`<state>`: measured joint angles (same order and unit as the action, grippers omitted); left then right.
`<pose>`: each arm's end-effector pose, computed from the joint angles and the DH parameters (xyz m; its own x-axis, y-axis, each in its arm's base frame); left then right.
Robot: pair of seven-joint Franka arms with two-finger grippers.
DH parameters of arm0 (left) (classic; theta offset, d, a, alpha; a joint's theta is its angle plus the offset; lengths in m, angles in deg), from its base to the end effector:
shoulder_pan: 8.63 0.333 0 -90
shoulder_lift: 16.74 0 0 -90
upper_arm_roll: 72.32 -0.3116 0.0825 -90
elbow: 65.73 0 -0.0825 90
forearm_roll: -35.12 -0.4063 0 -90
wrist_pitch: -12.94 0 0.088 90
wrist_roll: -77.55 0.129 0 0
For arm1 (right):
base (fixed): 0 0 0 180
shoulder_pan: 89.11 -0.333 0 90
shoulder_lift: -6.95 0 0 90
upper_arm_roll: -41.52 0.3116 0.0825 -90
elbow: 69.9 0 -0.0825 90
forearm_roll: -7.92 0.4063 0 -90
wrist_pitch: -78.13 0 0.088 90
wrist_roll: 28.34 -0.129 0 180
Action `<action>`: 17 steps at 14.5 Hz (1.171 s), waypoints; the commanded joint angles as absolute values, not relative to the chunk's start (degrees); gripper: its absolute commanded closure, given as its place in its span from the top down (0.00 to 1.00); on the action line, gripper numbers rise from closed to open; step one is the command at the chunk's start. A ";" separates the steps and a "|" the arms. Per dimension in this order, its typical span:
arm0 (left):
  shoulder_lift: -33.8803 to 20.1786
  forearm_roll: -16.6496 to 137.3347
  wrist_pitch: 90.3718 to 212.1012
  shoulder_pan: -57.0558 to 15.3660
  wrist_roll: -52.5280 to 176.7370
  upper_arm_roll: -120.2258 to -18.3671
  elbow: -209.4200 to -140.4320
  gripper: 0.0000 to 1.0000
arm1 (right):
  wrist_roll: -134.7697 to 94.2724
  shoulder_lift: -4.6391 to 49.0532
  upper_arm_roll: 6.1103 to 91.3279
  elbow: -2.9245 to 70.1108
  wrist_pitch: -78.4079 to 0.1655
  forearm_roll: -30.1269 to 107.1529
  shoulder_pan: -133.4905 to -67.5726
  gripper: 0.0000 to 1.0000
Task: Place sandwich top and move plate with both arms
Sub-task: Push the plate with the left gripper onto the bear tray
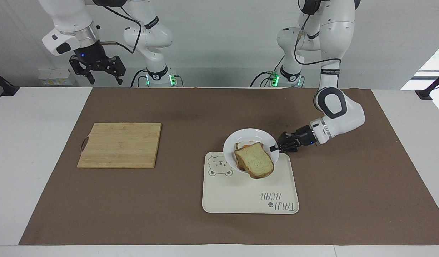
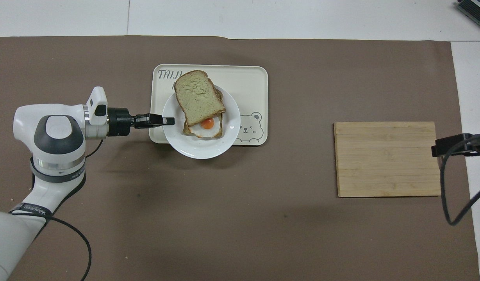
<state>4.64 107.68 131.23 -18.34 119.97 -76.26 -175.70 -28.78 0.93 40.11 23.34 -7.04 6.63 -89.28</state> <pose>0.6292 -0.1342 0.2776 0.9904 0.0242 0.1364 -0.1019 -0.5396 0.8357 0.5343 -0.0153 0.6216 0.9989 -0.0310 -0.0356 -0.0303 -0.9993 0.0202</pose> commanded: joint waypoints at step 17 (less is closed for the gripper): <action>15.87 92.44 134.65 -19.96 109.10 -74.70 -161.79 0.14 | -27.72 1.68 40.11 22.04 -5.99 7.31 -88.49 1.00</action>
<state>15.48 96.32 131.74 -18.97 110.48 -73.96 -162.54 -28.78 1.00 39.92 23.19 -7.04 6.63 -89.18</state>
